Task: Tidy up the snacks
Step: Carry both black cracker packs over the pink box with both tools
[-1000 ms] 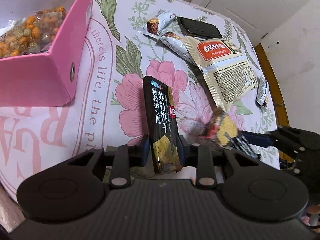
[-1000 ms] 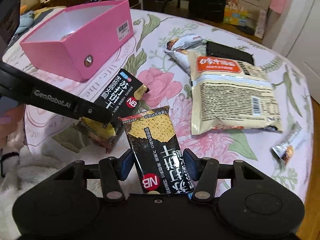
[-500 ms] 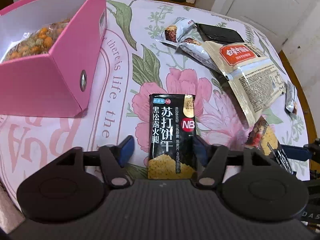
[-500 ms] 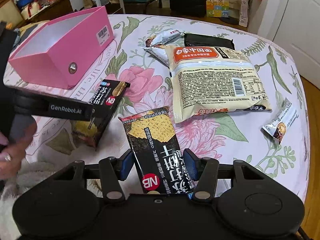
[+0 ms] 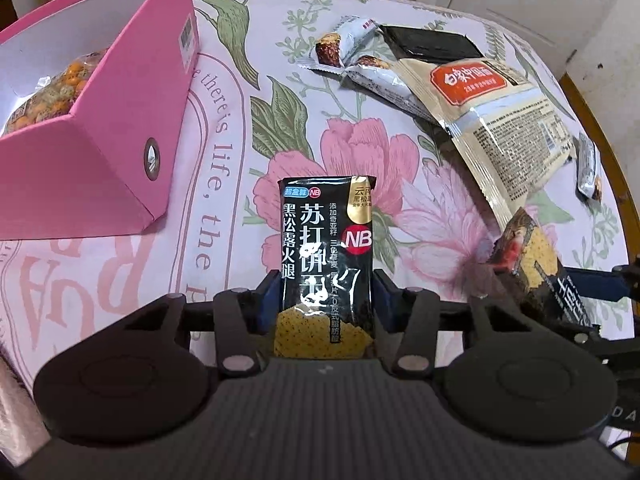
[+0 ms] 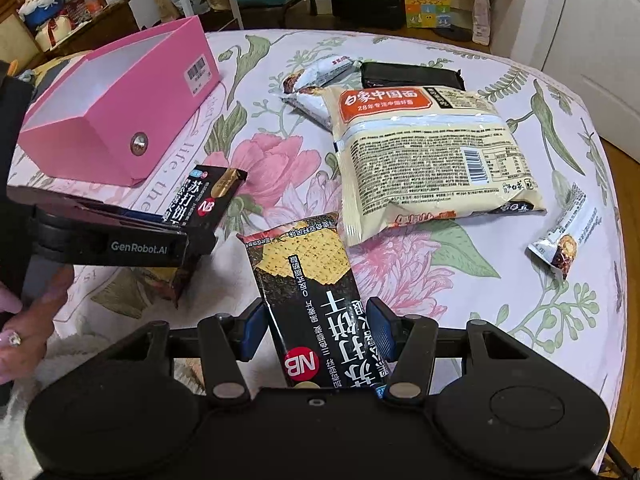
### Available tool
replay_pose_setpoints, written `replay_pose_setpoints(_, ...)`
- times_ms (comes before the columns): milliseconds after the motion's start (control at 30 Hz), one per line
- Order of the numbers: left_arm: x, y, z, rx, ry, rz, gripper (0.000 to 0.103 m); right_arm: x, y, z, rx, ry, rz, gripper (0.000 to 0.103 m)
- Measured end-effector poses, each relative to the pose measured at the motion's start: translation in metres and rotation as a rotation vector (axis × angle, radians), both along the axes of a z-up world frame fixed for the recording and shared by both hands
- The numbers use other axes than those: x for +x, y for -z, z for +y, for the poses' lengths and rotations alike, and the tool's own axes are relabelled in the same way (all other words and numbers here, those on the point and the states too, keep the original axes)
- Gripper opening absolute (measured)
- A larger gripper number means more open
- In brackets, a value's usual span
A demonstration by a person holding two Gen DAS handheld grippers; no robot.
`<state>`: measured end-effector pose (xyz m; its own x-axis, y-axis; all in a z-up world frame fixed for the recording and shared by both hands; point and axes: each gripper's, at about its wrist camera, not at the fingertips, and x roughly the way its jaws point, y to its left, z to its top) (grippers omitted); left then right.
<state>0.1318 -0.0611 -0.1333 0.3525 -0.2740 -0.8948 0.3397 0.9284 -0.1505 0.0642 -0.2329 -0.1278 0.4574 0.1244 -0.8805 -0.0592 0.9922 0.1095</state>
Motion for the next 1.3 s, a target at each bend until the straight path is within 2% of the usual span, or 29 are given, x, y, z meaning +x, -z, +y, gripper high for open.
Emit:
replay_pose_setpoints(167, -0.005, -0.007, 0.004, -0.028, 0.019, 0.051, 0.046, -0.003, 0.002, 0.004, 0.027, -0.002, 0.028, 0.059)
replay_pose_setpoints(300, -0.015, -0.023, 0.007, -0.016, 0.037, 0.067, 0.046, -0.007, -0.006, 0.008, 0.01, -0.008, 0.026, 0.059)
replay_pose_setpoints(667, -0.043, -0.091, 0.063, -0.118, 0.084, 0.05, 0.046, -0.016, -0.068, 0.028, -0.03, -0.036, -0.055, 0.059)
replay_pose_setpoints(833, -0.046, -0.12, 0.099, -0.099, 0.068, -0.012, 0.046, -0.012, -0.099, 0.054, -0.018, -0.096, -0.103, 0.059)
replay_pose_setpoints(1033, -0.024, -0.154, 0.153, -0.089, -0.002, -0.1, 0.046, 0.011, -0.129, 0.104, -0.016, -0.206, -0.17, 0.059)
replay_pose_setpoints(1300, 0.031, -0.167, 0.227, -0.081, -0.155, -0.189, 0.046, 0.081, -0.136, 0.162, 0.066, -0.255, -0.179, 0.059)
